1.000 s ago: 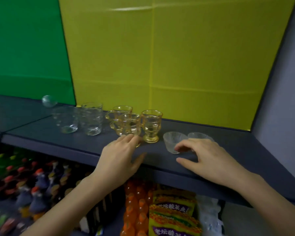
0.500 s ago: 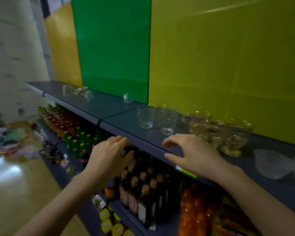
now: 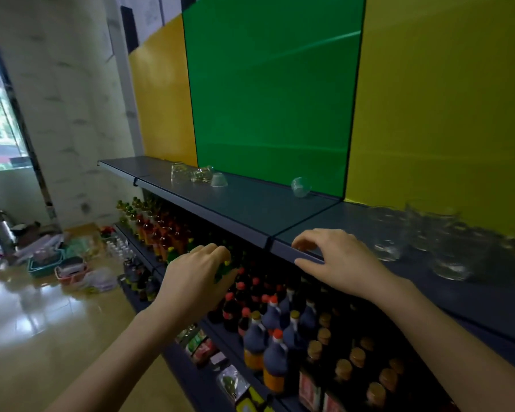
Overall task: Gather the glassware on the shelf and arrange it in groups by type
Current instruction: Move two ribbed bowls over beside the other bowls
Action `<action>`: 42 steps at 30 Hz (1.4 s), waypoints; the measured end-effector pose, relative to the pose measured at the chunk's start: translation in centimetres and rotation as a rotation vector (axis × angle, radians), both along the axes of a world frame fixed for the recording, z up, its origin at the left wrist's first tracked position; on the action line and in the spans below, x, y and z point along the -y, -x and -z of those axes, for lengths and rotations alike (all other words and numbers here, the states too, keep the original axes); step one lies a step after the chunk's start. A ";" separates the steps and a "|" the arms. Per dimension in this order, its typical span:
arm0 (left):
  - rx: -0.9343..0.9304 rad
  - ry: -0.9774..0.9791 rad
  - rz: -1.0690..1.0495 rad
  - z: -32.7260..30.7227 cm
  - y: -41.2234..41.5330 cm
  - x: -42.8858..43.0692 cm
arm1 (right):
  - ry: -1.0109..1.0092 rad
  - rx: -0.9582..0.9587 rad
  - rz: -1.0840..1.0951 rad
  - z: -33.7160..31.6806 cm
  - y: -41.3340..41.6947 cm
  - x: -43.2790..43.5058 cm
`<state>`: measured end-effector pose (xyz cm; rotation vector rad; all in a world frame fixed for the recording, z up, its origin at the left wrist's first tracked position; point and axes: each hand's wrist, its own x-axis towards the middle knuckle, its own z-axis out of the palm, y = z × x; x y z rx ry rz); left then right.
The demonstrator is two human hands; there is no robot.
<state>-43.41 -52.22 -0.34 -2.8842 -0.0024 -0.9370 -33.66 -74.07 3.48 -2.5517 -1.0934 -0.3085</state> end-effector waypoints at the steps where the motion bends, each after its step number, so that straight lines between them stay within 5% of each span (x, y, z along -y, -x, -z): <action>1: 0.008 0.017 0.006 -0.2 -0.3 -1.3 | 0.003 -0.005 0.007 -0.1 -0.6 -1.3; 14: 0.057 0.225 0.106 0.4 -9.0 -12.9 | 0.032 -0.013 0.125 0.4 -10.9 -13.5; 28: 0.023 0.282 0.264 0.0 -27.3 -23.2 | 0.105 0.128 0.519 0.8 -27.1 -17.7; 42: -0.009 0.365 0.294 1.0 -37.6 -29.7 | -0.143 -0.167 0.908 2.3 -36.2 -21.2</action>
